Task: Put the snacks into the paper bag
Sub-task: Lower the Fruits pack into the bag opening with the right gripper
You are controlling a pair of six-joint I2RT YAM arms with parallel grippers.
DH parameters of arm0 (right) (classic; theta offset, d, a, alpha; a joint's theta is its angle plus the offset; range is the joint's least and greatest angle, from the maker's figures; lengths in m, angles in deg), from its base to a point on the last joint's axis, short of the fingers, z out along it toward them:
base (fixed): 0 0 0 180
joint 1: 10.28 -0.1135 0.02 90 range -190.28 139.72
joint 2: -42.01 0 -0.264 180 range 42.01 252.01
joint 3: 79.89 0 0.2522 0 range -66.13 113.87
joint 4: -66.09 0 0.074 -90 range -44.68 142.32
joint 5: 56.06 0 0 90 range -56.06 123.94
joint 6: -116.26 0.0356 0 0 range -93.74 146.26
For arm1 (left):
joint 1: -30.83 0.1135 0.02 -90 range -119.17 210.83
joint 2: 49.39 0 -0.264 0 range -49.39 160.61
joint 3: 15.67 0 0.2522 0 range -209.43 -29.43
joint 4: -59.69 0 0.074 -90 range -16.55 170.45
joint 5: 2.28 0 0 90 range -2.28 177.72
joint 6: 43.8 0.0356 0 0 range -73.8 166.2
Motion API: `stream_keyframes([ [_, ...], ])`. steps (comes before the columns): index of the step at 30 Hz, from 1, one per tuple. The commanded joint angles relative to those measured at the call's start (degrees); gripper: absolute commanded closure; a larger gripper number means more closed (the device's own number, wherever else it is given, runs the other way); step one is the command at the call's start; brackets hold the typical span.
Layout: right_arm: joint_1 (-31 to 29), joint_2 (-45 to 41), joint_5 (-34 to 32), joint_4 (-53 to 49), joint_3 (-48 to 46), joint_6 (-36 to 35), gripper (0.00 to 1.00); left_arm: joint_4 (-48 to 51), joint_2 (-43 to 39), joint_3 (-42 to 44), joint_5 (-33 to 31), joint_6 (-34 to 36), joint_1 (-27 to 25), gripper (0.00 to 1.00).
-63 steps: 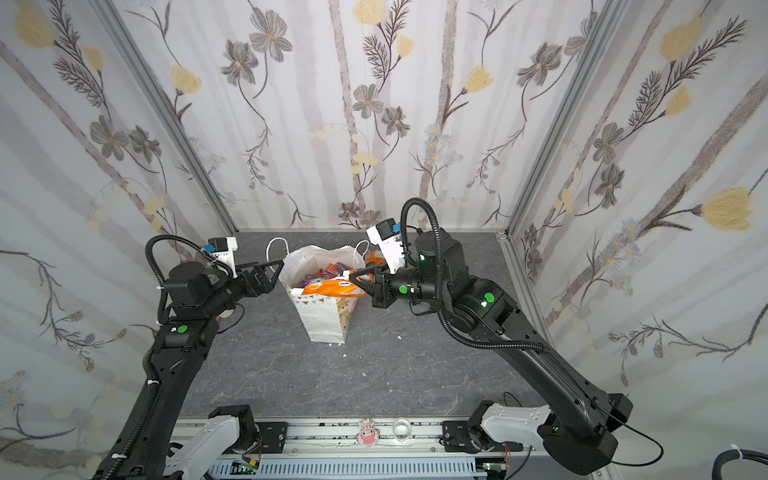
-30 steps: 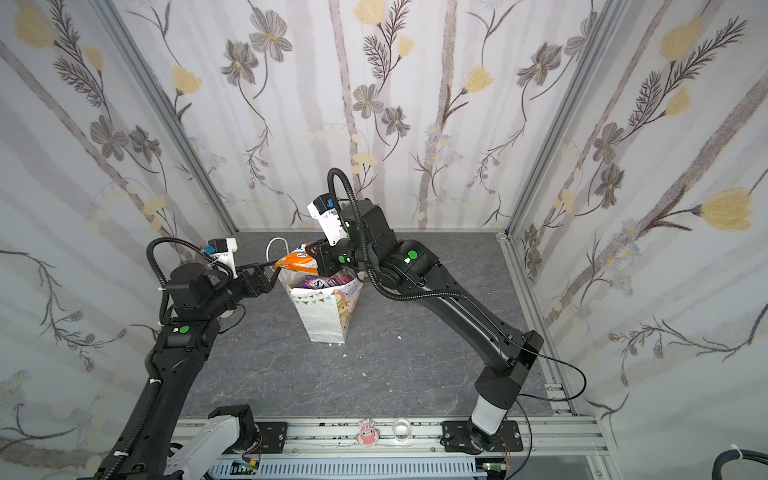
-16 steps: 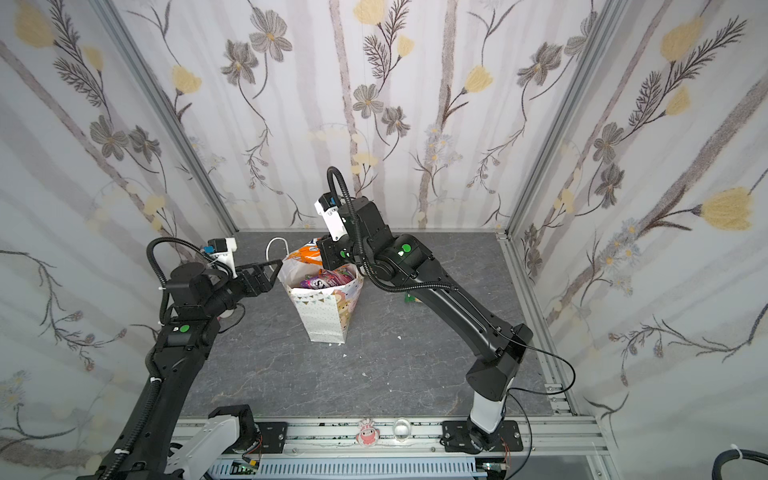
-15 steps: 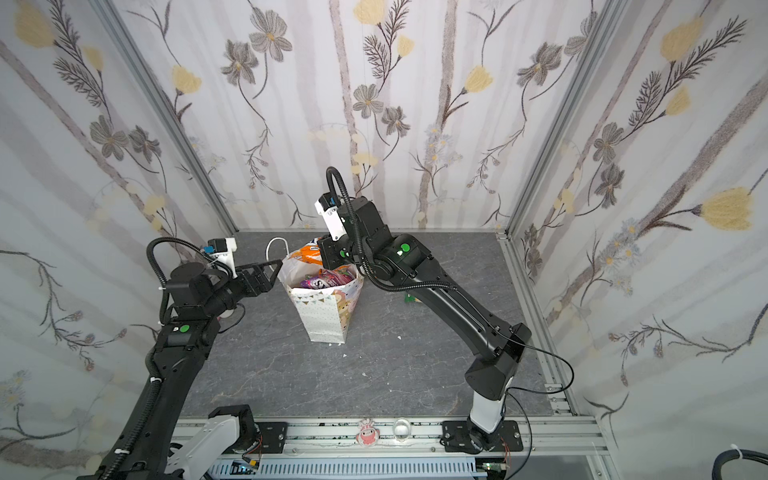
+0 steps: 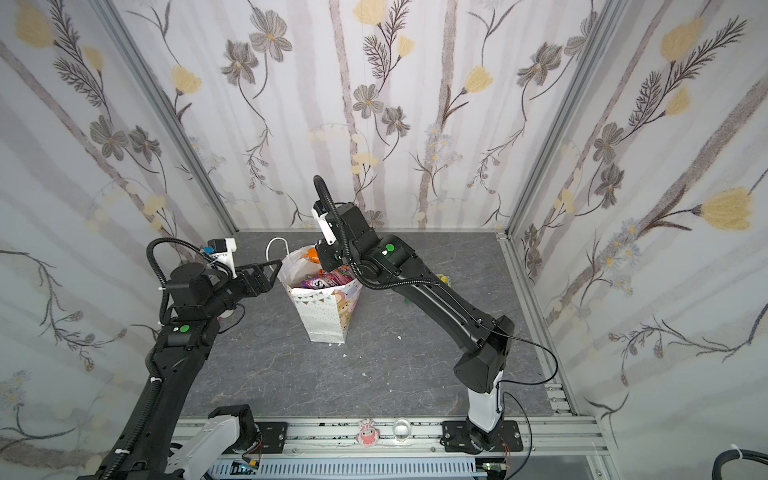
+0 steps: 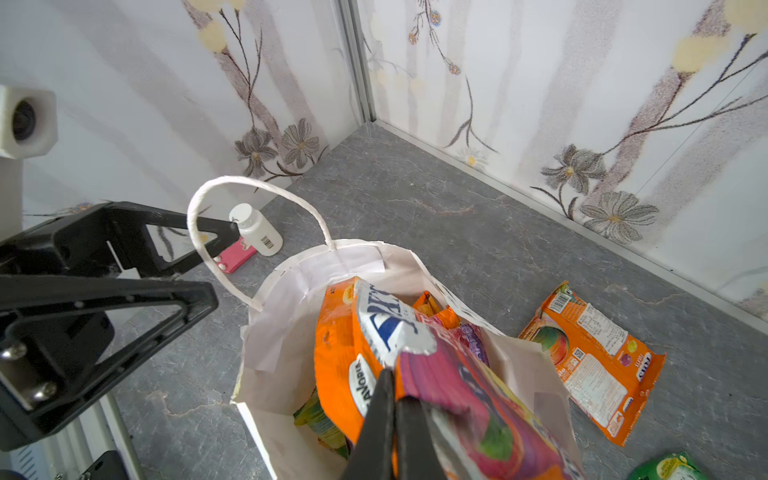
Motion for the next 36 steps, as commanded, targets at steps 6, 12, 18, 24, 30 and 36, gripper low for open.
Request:
stream_keyframes([
  [6,-0.7,1.52,-4.74,3.73,0.56,-3.97,1.0,-1.62,0.0,-0.03,-0.7,0.24,0.42,0.07],
  [12,-0.81,1.92,-6.77,5.04,0.56,-4.71,1.0,-1.46,-0.15,-0.04,-0.76,0.41,0.36,0.08],
  [18,-1.57,2.77,-6.76,4.17,0.56,-4.96,1.0,-1.48,-0.24,-0.07,-0.64,0.35,0.53,0.07],
  [24,-3.17,3.49,-7.08,2.4,0.56,-5.41,1.0,-1.73,-0.25,-0.03,-0.01,0.5,0.51,0.07],
  [30,-4.07,3.11,-6.95,1.04,0.56,-4.71,0.93,-1.45,-0.43,-0.11,-0.32,0.9,0.52,0.07],
  [36,-5.34,2.02,-8.48,0.75,0.65,-4.72,0.6,-1.13,-0.42,-0.29,-0.45,1.01,0.5,0.07],
])
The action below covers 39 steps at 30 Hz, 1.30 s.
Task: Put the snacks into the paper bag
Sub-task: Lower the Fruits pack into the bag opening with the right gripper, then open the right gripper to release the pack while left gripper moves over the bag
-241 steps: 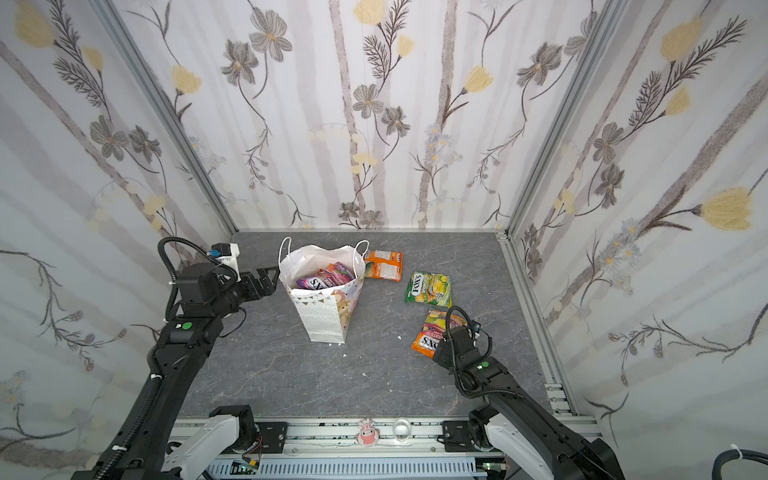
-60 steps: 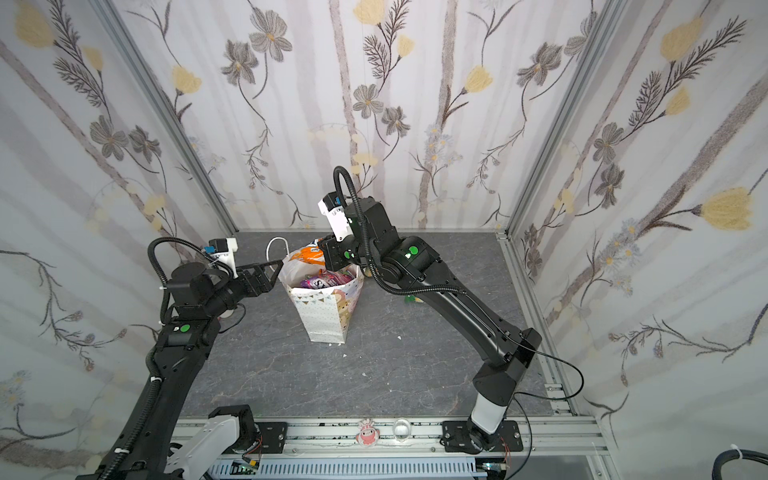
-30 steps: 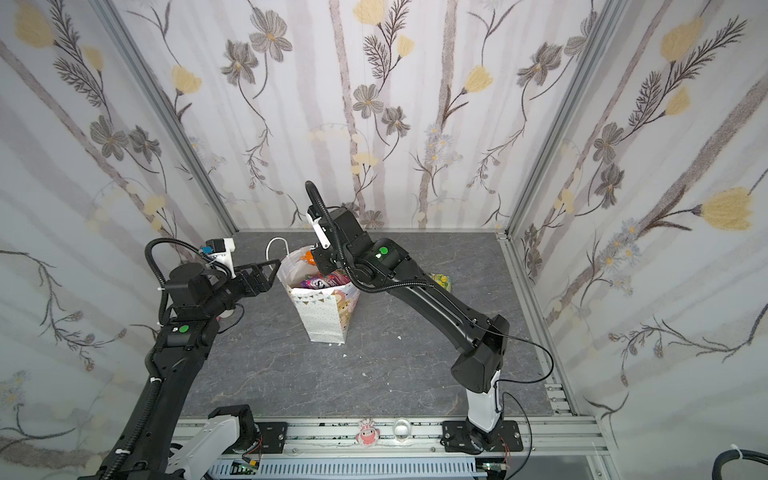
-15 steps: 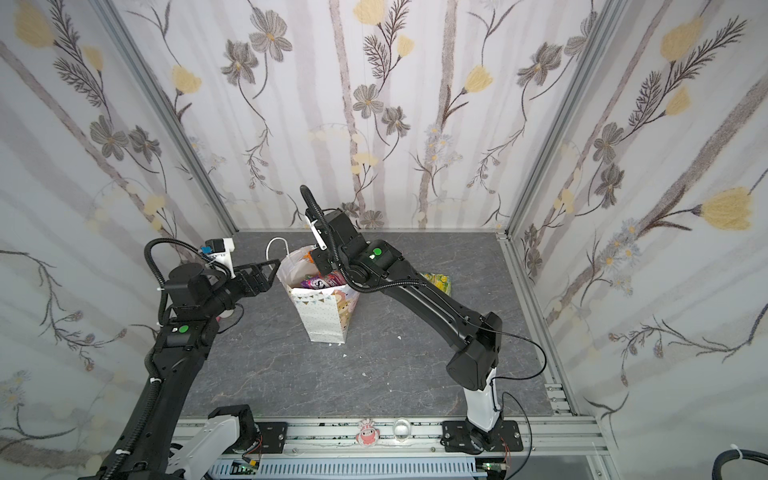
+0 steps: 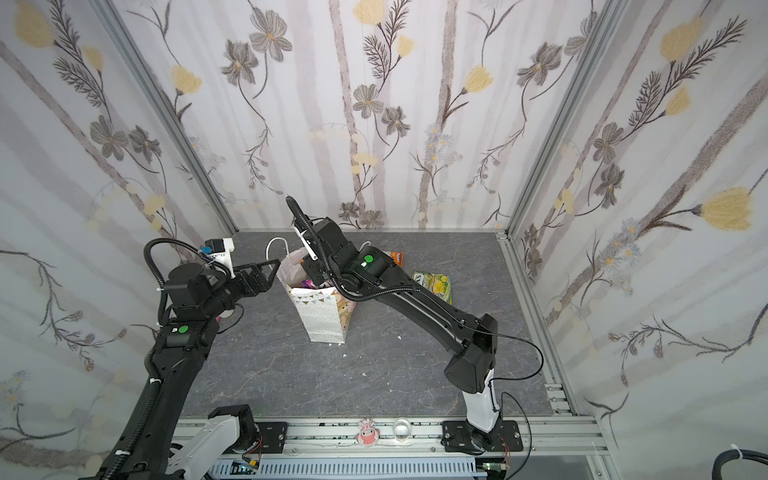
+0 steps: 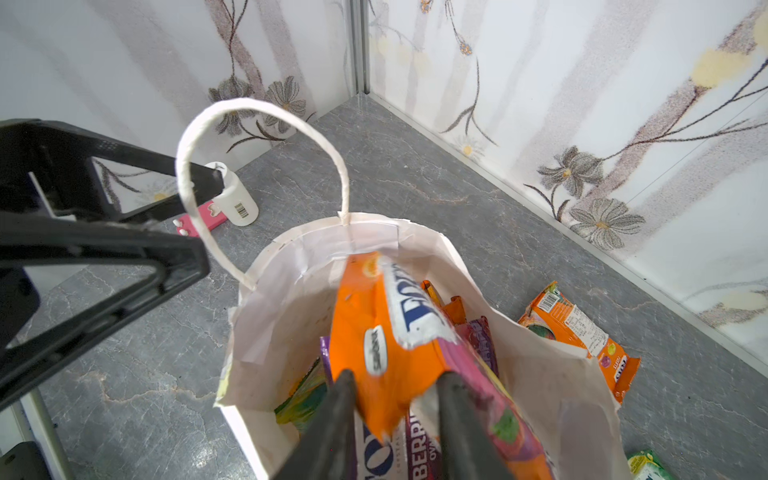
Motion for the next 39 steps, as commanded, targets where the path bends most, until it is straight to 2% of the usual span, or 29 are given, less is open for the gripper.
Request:
stream_keyframes([
  [1,-0.45,-1.62,-1.18,0.88,0.73,-0.32,0.59,-1.11,-0.19,-0.37,-0.14,0.86,0.13,0.07],
  [6,-1.28,-5.52,0.61,2.17,1.26,2.26,0.56,-0.52,-0.41,-0.72,-0.87,1.84,0.14,0.07],
  [10,-1.5,-11.44,-2.33,4.09,-0.93,7.42,0.54,4.63,0.22,-5.75,-4.55,4.09,0.12,0.07],
  [11,-1.5,-13.42,-2.55,5.64,-3.75,9.06,0.51,5.9,0.26,-7.53,-5.35,4.27,0.12,0.06],
  [13,-1.61,-17.59,-3.95,8.5,-10.66,12.7,0.51,8.72,0.39,-11.1,-7.18,4.67,0.08,0.06],
  [15,-1.67,-23.94,-4.8,15.18,-21.65,16.79,0.51,12.73,0.89,-15.61,-8.67,5.45,0.03,0.06],
  [17,-1.6,-30.02,-4.69,22.89,-33.52,19.2,0.49,17.88,2.32,-21.07,-7.61,7.01,-0.44,0.04],
  [20,-1.24,-35.25,-9.14,23.47,-39.7,19.93,0.5,26.35,6.53,-30.44,-8.01,9.63,-5.08,0.04],
  [23,-0.56,-39.71,-10.87,26.35,-46.63,20.12,0.49,29.79,9.66,-36.11,-12.28,11.67,-13.68,0.04],
  [27,2.79,-41.47,-5.8,29.19,-50.99,21.95,0.47,36.81,14.62,-42.72,-17.07,13.66,-21.62,0.03],
  [31,3.73,-39.7,-2.47,28.66,-50.13,24.96,0.45,40.36,17.81,-43.2,-20.01,13.91,-25.78,0.03],
  [39,4.13,-35.21,-2.37,27.69,-48.05,25.29,0.45,42.58,17.22,-40.22,-25.27,13.98,-31.4,0.03],
])
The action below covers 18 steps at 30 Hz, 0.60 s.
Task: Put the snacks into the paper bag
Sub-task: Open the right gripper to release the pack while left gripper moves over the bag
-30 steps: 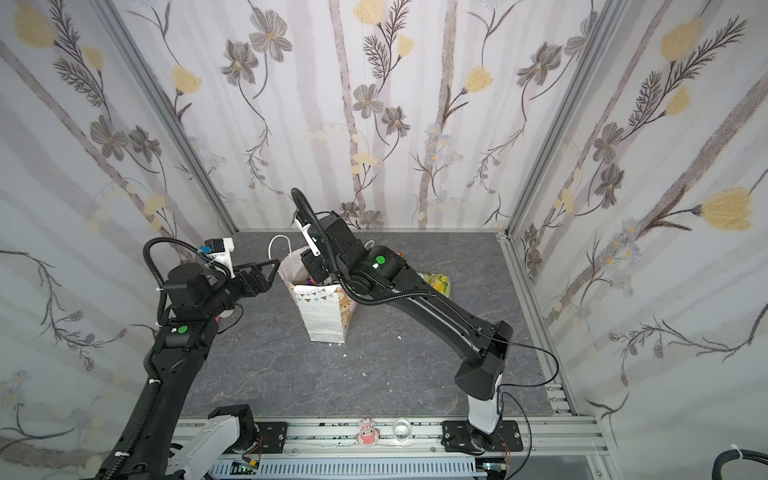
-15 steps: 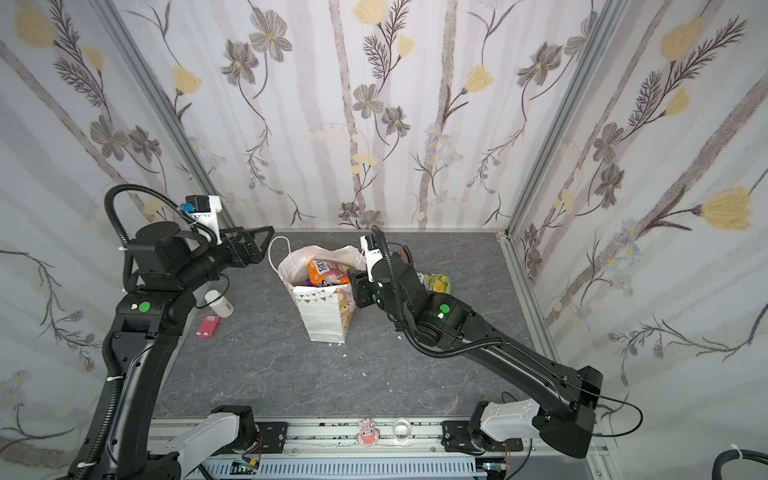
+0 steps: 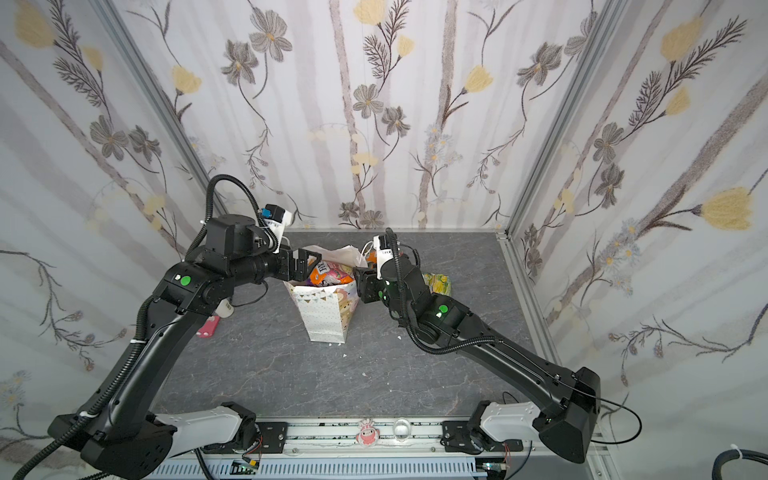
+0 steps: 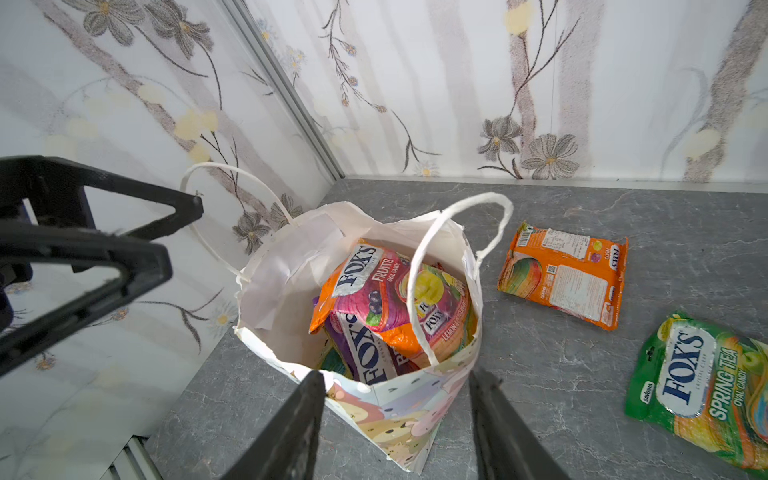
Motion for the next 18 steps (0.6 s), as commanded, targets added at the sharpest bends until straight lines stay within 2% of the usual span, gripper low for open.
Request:
stream_keyframes([
  [1,0.04,1.04,-0.69,0.97,0.77,1.17,0.44,2.02,-0.78,0.63,-3.54,0.31,-1.99,0.03],
  [8,1.39,4.03,-1.91,2.71,0.18,1.47,0.45,5.01,-0.68,0.04,-7.57,0.93,-4.46,0.04],
  [13,1.8,7.35,1.37,6.1,0.41,1.12,0.46,5.7,-0.49,0.03,-8.31,1.1,-4.44,0.04],
  [17,1.91,9.36,1.53,6.38,1.23,0.67,0.55,5.97,1.39,-0.76,-7.57,1.25,-4.5,0.04],
  [18,2.05,9.45,1.39,6.5,1.2,0.66,0.61,5.71,2.31,-0.9,-7.3,1.35,-4.46,0.04],
])
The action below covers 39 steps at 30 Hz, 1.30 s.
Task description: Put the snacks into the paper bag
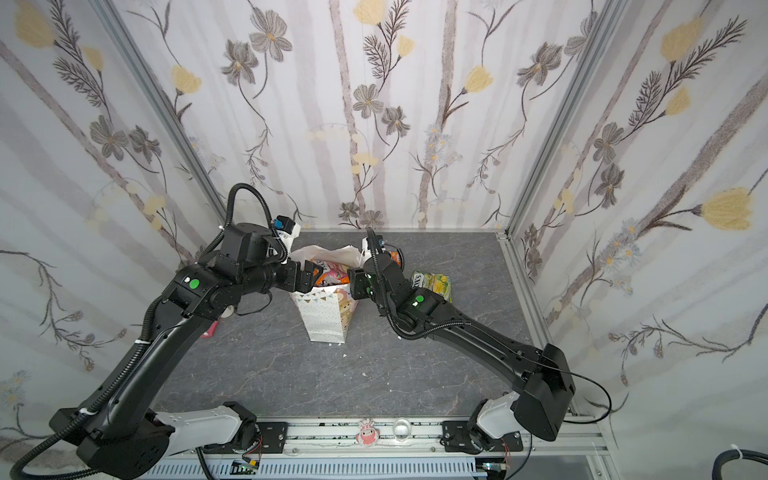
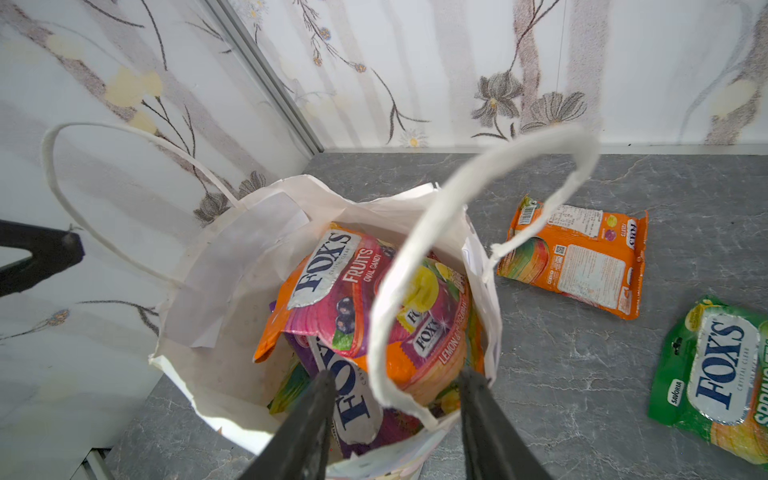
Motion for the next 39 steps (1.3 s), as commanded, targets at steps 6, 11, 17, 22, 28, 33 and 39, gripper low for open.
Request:
stream_keyframes([
  [6,0.4,-1.73,-0.77,5.89,-2.06,-0.86,1.0,-0.39,5.17,-3.45,0.34,1.31,0.07,0.07],
  [11,0.57,-5.47,1.41,10.68,-5.75,-0.96,1.0,1.05,11.6,-7.42,2.01,1.02,-0.76,0.23],
  [17,0.83,-7.27,1.52,13.91,-8.65,-1.09,1.0,2.64,15.34,-7.51,1.1,0.85,-1.11,0.44],
  [22,1.27,-6.49,2.28,14.19,-8.87,-1.59,1.0,4.09,17.03,-4.67,2.66,1.01,-1.38,0.57],
  [28,1.45,-5.6,5.01,15.69,-8.99,-2.17,1.0,3.96,17.92,-1.61,2.83,0.95,-1.43,0.58],
  [33,1.45,-5.39,6.59,16.4,-8.89,-2.51,1.0,4.75,19.92,-0.25,0.84,0.65,-1.68,0.59],
  [39,1.29,-5.56,9.01,17.62,-8.91,-2.85,1.0,6.21,23.0,-4.0,-1.78,0.17,-2.6,0.61],
])
